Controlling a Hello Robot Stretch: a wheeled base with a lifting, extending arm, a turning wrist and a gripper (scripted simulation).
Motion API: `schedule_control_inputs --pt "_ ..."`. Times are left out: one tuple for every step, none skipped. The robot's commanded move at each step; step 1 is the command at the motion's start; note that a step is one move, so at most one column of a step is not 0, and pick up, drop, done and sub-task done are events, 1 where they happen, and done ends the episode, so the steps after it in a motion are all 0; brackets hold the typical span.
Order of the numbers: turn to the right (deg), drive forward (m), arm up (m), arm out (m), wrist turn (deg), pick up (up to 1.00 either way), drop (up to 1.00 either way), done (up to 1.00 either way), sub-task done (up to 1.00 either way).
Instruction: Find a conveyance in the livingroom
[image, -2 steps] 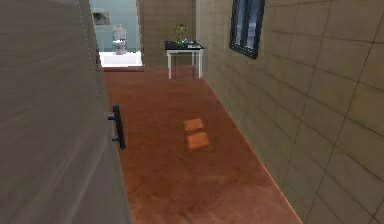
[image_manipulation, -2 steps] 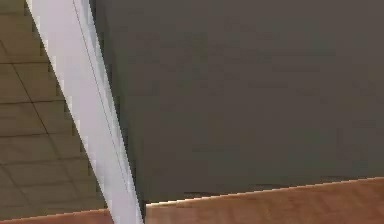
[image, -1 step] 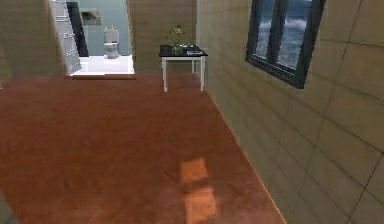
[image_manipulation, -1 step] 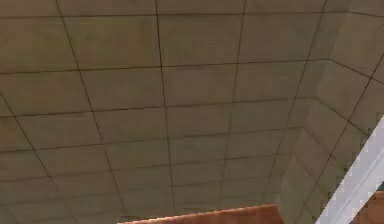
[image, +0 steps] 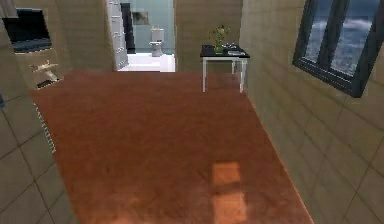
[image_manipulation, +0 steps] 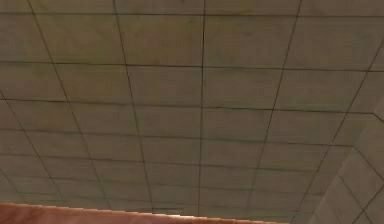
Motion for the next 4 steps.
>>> schedule_control_inputs --pt "0.0 0.20 0.00 0.00 0.0 0.00 0.00 0.00 0.00" --pt "-12.0 0.00 0.00 0.00 0.0 0.00 0.00 0.00 0.00" --pt "0.0 1.00 0.00 0.00 0.0 0.00 0.00 0.00 0.00" --pt "-3.0 0.00 0.00 0.00 0.0 0.00 0.00 0.00 0.00"
